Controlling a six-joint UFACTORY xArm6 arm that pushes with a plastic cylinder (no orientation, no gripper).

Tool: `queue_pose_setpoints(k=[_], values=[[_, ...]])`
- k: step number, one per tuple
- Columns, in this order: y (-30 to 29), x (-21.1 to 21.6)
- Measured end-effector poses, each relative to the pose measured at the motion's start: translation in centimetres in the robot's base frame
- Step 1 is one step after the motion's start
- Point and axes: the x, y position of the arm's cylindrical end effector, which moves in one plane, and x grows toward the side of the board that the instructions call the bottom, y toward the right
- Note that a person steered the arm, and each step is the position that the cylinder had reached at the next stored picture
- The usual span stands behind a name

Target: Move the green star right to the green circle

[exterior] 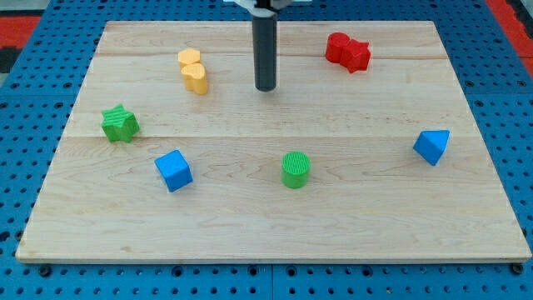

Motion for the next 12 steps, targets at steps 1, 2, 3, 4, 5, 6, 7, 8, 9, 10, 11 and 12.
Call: queue_pose_setpoints(k=[1, 2, 3, 4, 5, 6, 7, 8, 9, 10, 11, 12], values=[[-2.4, 5.3], [-11.2, 4.5], [-20.7, 3.5], [-19.7, -0.2], [-25.9, 0.6], [-23.2, 6.3], [-20.3, 7.4], [-27.2, 7.3], [-30.0, 10.1], [-26.5, 12.1], [-20.3, 10.1], [-13.8, 8.4]])
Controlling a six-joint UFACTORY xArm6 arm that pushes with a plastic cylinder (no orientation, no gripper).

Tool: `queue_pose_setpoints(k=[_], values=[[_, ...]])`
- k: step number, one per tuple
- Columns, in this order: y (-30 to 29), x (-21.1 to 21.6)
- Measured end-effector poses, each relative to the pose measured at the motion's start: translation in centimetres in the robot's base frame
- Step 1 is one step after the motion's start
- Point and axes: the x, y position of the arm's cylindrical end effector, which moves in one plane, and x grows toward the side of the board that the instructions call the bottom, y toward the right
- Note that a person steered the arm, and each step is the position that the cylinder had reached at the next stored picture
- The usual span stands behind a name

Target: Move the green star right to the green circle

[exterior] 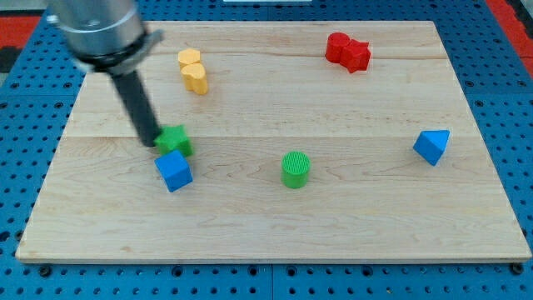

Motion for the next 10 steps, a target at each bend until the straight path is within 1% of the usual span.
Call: queue_pose_setpoints(k=[1, 2, 3, 4, 5, 6, 7, 8, 9, 10], values=[[5.8, -0.3], [9.6, 0.8], [6.2, -0.5], [6.0, 1.7], [12.6, 2.7], [15.9, 3.4], [15.5, 1.2], [12.9, -0.5], [12.9, -0.5], [11.4, -0.5]])
